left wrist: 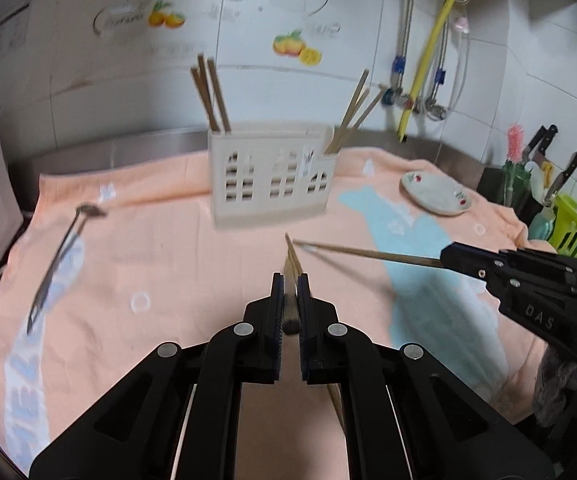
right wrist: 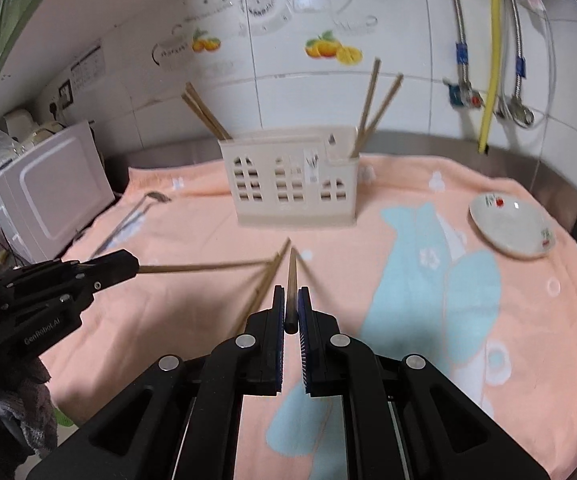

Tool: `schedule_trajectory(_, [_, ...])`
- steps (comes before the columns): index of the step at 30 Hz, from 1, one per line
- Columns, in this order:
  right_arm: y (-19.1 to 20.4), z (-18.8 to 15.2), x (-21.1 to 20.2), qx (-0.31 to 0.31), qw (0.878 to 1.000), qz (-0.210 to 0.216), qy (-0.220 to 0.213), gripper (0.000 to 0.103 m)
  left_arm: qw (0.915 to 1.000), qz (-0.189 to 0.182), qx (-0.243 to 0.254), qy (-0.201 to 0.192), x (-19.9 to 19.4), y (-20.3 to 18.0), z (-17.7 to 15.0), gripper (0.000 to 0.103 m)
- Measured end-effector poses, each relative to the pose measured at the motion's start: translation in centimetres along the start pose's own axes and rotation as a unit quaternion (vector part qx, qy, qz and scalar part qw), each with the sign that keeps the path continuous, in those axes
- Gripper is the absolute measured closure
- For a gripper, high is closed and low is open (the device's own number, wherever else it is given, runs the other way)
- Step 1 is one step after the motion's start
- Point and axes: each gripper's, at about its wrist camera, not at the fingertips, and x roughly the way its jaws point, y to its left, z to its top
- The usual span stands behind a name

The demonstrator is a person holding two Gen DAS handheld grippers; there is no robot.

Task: Organize utensils
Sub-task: 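Lift both held chopsticks and carry them above the white holder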

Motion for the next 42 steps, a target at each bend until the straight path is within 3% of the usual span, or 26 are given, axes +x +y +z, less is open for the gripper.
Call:
schedule_trajectory(10, [-0.4, 5.5, 0.2, -0.027, 0.999, 0.026, -0.002, 0.096, 0.9994, -0.010, 0.033, -0.009, 0.1, 0.0, 3.7, 0.098])
schedule_trajectory(19, [-1.6, 13.7, 0.2, -0.052, 0.998, 0.025, 0.001, 0.096, 0.9984, -0.004, 0.054, -0.018, 0.4, 0.4, 8.7, 0.098])
schedule_trajectory(30, [-3.1, 22.8, -0.9, -0.048, 0.998, 0.000, -0.042, 0.097, 0.9946, 0.002, 0.066, -0.080, -1.7, -0.3, 15.6, 0.098])
schedule_trajectory(37, [-3.5, 26.8, 0.7, -0.031, 0.997, -0.012, -0.071, 0.097, 0.9899, 0.018, 0.069, -0.123, -2.6, -0.5, 19.9, 0.098])
schedule_trajectory(42, [-3.4, 29.1, 1.9, -0.028, 0.996, -0.016, -0.080, 0.097, 0.9898, 0.028, 0.058, -0.127, -1.2, 0.5, 21.8, 0.098])
